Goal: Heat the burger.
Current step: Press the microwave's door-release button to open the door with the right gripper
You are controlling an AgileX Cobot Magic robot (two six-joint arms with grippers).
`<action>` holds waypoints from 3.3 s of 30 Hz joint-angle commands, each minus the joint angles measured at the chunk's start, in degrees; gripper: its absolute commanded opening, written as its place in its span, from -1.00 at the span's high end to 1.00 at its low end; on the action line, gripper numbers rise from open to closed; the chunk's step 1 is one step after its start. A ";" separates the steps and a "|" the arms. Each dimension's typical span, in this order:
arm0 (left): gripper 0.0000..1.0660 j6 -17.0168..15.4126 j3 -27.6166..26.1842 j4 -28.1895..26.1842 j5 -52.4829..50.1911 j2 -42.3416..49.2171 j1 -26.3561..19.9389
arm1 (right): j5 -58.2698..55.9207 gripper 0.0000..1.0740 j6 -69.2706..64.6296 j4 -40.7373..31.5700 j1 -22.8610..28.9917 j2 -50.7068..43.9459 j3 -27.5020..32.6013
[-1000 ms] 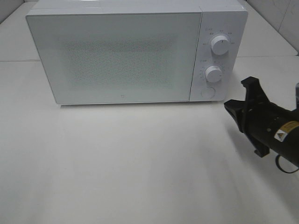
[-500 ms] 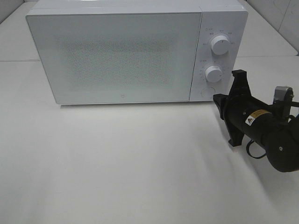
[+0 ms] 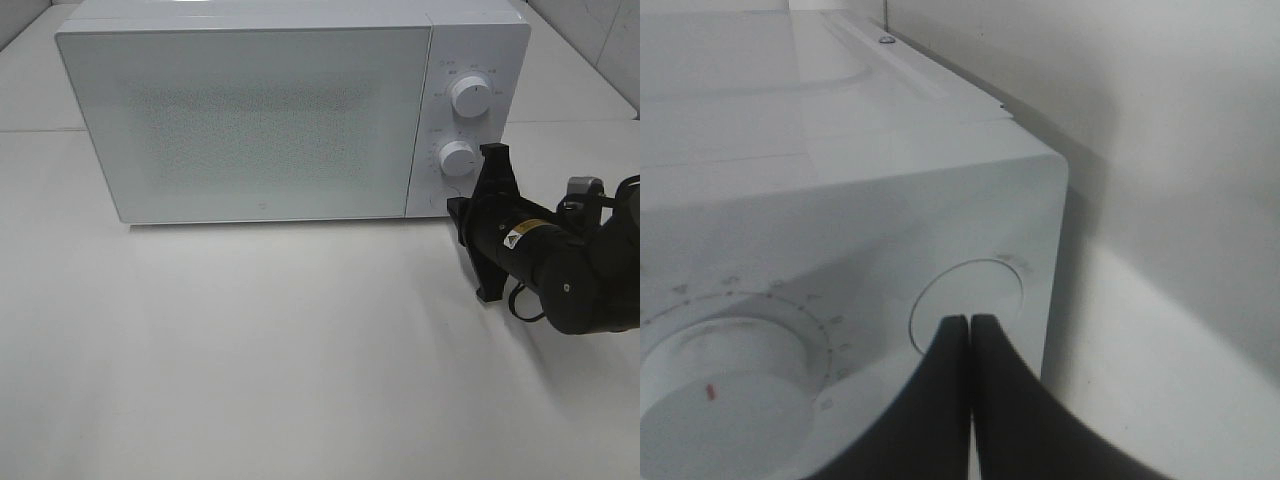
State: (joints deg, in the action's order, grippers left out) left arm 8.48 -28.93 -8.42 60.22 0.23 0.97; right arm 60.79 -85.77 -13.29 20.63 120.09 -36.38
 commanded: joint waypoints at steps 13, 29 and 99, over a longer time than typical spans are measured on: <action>-0.92 -0.34 0.11 -0.34 -0.69 0.97 0.23 | -5.21 1.00 2.18 -2.01 0.00 2.58 -7.33; -0.92 -0.34 0.11 -0.34 -0.69 0.97 0.23 | 2.58 1.00 3.44 -5.39 0.00 2.58 -8.71; -0.92 -0.34 0.11 -0.34 -0.69 0.97 0.23 | -5.79 1.00 1.78 -4.41 0.74 -2.12 -5.90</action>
State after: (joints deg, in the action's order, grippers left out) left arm 8.48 -28.93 -8.42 60.22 0.23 0.97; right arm 52.14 -84.22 -17.59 21.31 119.18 -42.00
